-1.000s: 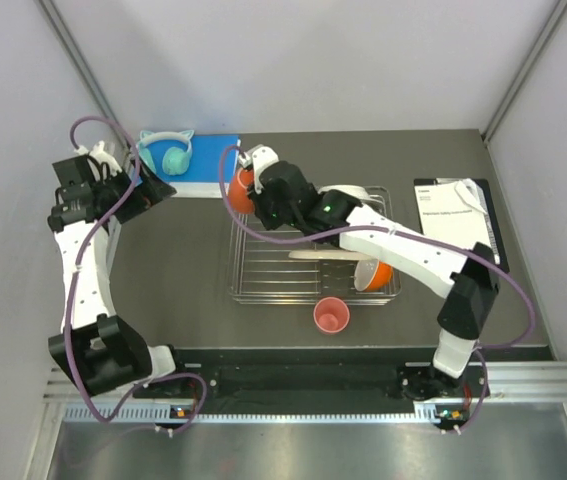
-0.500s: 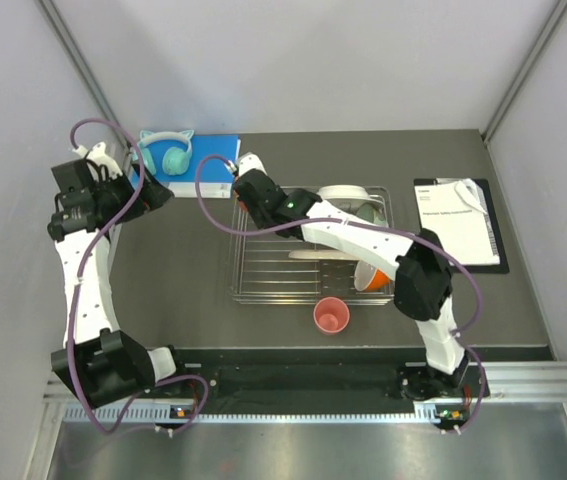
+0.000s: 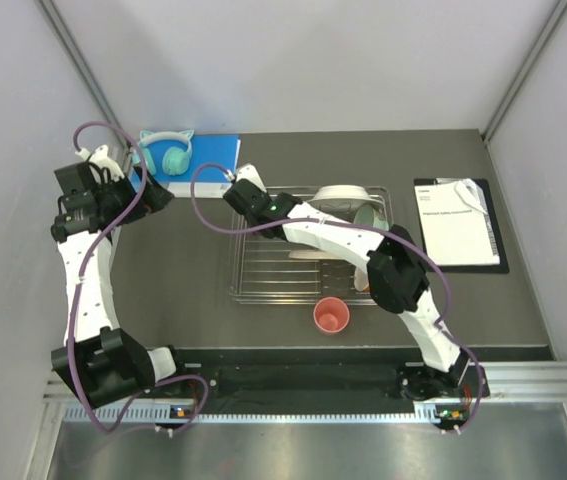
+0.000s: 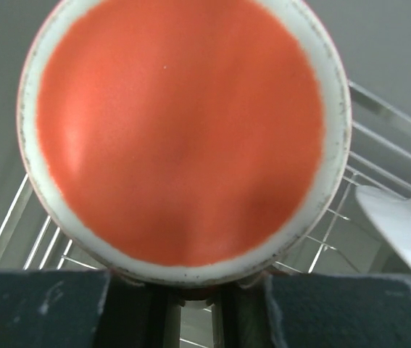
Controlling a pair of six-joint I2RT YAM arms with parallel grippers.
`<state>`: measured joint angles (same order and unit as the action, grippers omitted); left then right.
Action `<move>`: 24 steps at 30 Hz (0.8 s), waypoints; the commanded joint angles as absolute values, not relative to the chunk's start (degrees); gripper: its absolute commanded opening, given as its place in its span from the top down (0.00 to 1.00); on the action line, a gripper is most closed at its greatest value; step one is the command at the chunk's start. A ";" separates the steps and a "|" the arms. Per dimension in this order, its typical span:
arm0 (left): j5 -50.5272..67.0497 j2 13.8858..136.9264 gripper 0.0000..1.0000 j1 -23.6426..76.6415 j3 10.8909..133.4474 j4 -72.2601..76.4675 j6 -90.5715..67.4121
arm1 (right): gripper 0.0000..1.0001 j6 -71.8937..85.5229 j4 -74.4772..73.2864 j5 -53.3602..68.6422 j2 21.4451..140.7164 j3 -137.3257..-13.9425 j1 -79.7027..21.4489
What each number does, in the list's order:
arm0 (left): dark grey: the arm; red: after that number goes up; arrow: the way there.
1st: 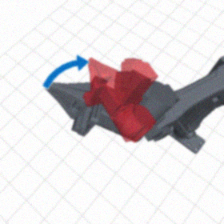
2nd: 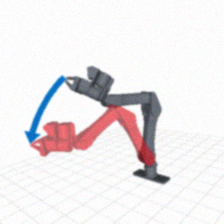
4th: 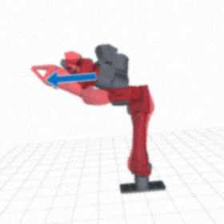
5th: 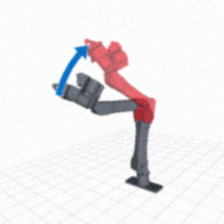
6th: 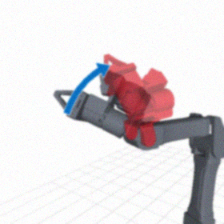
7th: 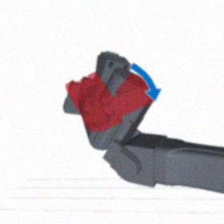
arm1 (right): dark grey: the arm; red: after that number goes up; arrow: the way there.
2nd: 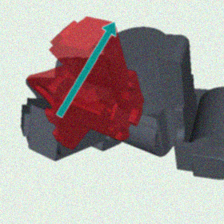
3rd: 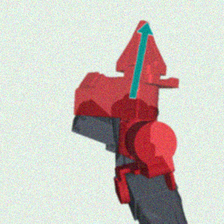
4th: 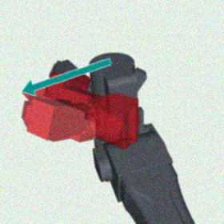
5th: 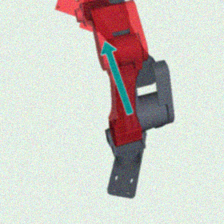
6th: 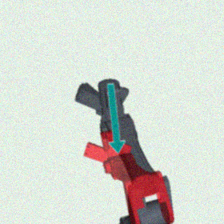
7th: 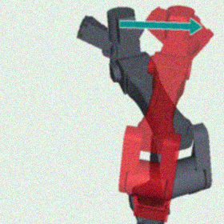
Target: Load the mixed dishes into the dish rack
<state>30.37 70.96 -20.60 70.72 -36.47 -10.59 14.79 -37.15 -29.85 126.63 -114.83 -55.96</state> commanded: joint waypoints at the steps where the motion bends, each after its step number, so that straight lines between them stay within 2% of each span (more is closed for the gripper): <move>1: 29.97 69.35 0.01 -20.66 70.31 -33.58 -9.58 | 1.00 17.31 -33.49 -29.97 125.68 -116.81 -55.72; 24: 29.97 69.26 0.01 -20.74 69.08 -31.99 -9.23 | 1.00 20.57 -29.09 -25.58 129.55 -109.25 -53.88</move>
<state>29.30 70.98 -20.60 69.69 -34.39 -10.13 19.57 -33.28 -26.41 129.73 -108.73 -54.43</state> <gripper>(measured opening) 0.991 0.147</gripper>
